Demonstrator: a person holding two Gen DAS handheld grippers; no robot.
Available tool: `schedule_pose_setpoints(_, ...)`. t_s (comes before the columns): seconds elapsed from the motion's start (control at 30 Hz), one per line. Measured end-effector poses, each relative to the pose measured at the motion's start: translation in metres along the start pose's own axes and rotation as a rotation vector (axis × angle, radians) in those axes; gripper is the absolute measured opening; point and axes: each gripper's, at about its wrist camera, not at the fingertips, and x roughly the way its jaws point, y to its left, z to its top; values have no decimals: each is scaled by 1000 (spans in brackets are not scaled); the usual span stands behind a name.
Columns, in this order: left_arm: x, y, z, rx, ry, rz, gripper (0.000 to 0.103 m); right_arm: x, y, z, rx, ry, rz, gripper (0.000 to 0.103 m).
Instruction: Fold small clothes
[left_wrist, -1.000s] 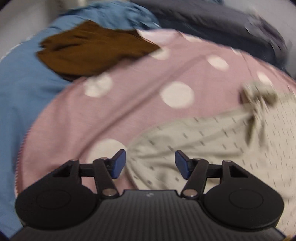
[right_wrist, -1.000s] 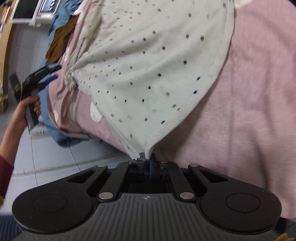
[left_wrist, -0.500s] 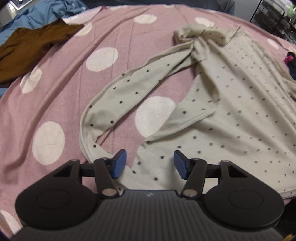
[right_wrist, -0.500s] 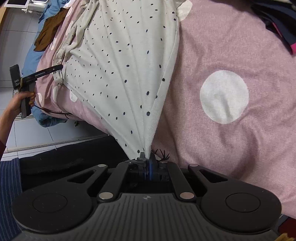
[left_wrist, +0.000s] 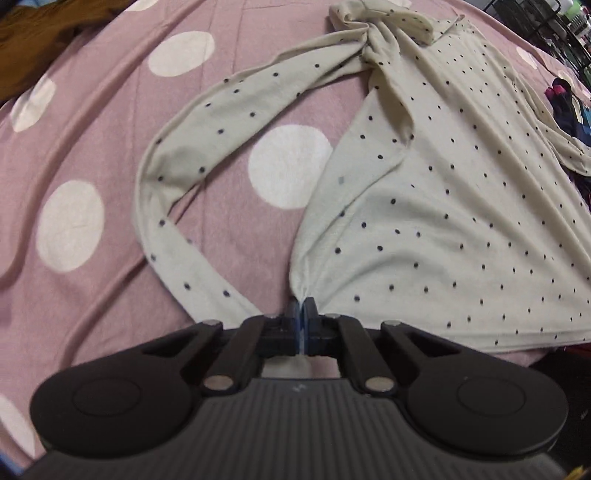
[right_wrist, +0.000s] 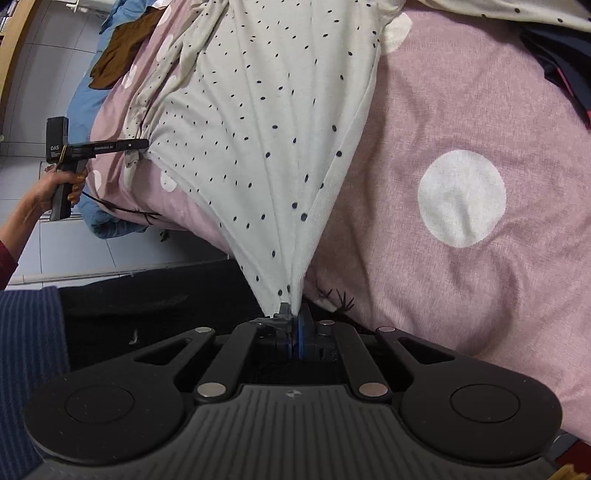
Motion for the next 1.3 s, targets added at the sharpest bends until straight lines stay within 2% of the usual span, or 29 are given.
schedule_pose_setpoints(0.17,11,11,-20,7,87,65,1,17,-10,0,-10,34,-59,5)
schedule_pose_setpoints(0.23,15,11,-19,5,86,96,3,32,-15,4,12,38,-93,9)
schedule_pose_setpoints(0.33,3,6,-7,-8,53,160,16,39,-14,6,-1,46,-179,32)
schedule_pose_setpoints(0.37,-7,4,-4,10,21,180,27,32,-11,5,-14,19,-215,38)
schedule_pose_setpoints(0.4,-20,0,2,21,-19,204,50,23,-9,5,-24,-3,-233,38)
schedule_pose_setpoints(0.47,-48,-10,17,32,-152,233,65,-4,-4,8,-34,-99,-256,39)
schedule_pose_setpoints(0.53,-67,-25,40,49,-274,237,65,-32,-5,20,-26,-218,-243,40)
schedule_pose_setpoints(0.6,-72,-54,74,73,-350,203,57,-52,1,41,-52,-331,-268,39)
schedule_pose_setpoints(0.63,-70,-68,91,95,-378,166,52,-59,6,52,-81,-376,-281,39)
schedule_pose_setpoints(0.7,-52,-102,126,172,-400,93,33,-67,17,77,-157,-470,-307,34)
schedule_pose_setpoints(0.73,-39,-117,142,207,-396,71,31,-69,21,91,-188,-502,-314,32)
schedule_pose_setpoints(0.9,56,-175,200,321,-314,7,23,-51,25,157,-282,-550,-322,31)
schedule_pose_setpoints(1.0,101,-190,216,359,-297,35,23,-32,18,198,-283,-561,-315,31)
schedule_pose_setpoints(1.13,117,-183,254,294,-354,78,23,-3,0,256,-260,-537,-267,31)
schedule_pose_setpoints(1.3,114,-155,319,258,-446,200,23,23,-12,325,-301,-523,-277,31)
